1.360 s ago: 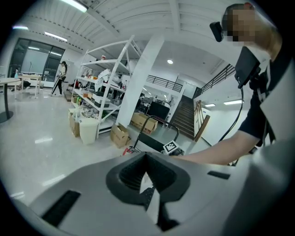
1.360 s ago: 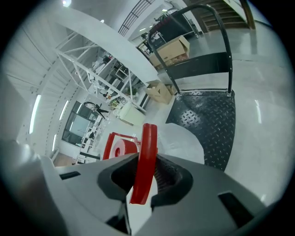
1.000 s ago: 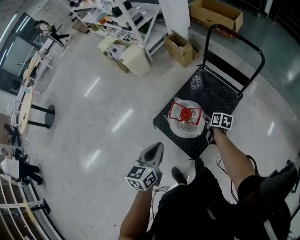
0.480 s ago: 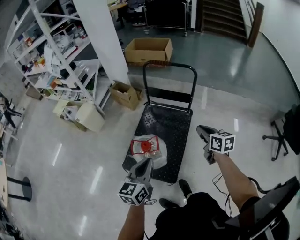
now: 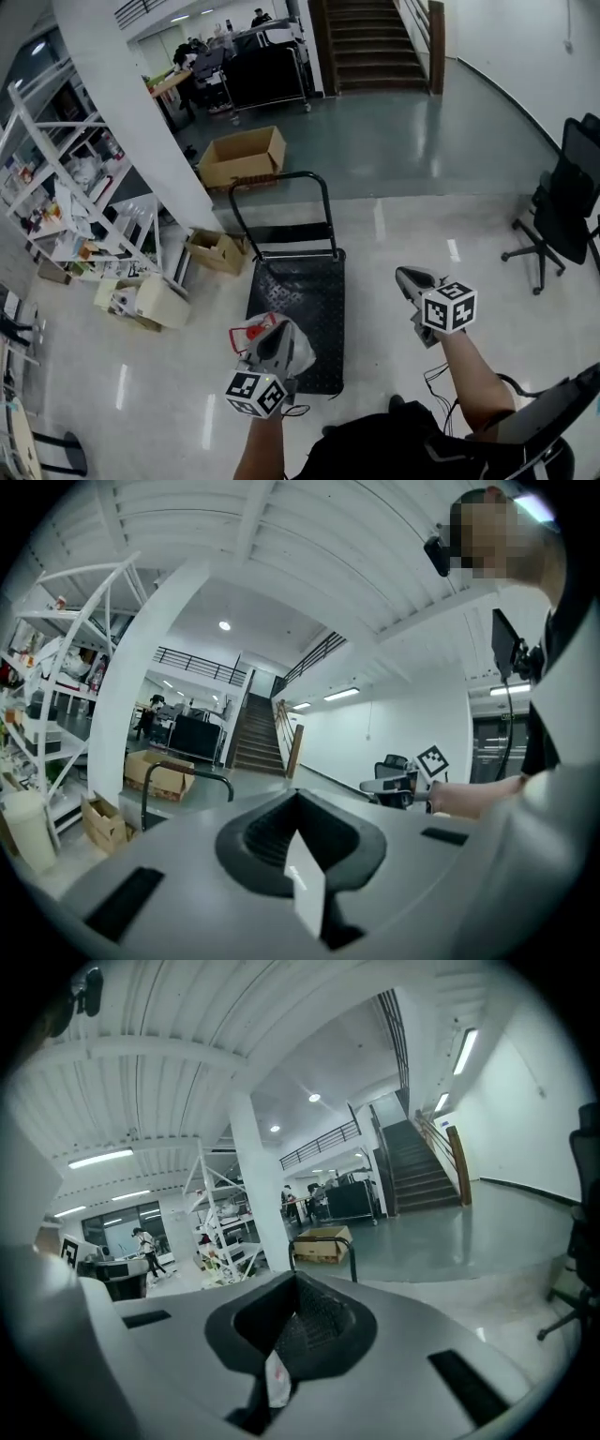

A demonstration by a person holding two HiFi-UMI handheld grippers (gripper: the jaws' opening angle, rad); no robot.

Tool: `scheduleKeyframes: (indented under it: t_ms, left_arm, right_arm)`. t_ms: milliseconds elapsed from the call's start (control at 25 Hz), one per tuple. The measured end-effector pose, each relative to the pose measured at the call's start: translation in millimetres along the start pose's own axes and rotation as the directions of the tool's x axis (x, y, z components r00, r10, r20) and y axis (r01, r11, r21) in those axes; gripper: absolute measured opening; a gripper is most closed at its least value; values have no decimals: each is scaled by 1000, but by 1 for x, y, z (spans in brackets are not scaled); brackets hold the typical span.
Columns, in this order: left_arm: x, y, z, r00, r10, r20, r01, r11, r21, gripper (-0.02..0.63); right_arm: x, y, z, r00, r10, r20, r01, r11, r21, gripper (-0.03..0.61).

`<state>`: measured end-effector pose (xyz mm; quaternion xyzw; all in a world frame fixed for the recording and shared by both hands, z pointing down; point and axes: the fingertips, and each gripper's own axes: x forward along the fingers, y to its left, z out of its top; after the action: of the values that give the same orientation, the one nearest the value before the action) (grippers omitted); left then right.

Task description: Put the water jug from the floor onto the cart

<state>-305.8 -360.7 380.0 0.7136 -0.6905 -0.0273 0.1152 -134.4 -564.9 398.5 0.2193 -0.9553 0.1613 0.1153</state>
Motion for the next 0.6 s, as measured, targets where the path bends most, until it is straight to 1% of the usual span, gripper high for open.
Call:
scheduleKeyframes:
  t_ms: [120, 240, 320, 480, 600]
  left_arm:
    - [32, -41, 5, 999, -32, -4, 32, 999, -3, -8]
    - [62, -87, -4, 996, -74, -43, 76, 997, 30, -8]
    - [77, -111, -12, 994, -91, -67, 94, 995, 34, -8]
    - [92, -144, -26, 987, -118, -107, 122, 992, 37, -8]
    - [89, -158, -33, 980, -148, -132, 155, 987, 46, -8]
  right_arm:
    - [-32, -33, 13, 1000, -11, 24, 11, 1000, -11, 2]
    - [-64, -68, 15, 999, -26, 46, 27, 999, -17, 2]
    - [-81, -86, 13, 998, -26, 50, 26, 1000, -17, 2]
    - [-105, -108, 0, 999, -26, 47, 26, 1000, -3, 2]
    - [-117, -109, -15, 998, -46, 50, 45, 999, 14, 2]
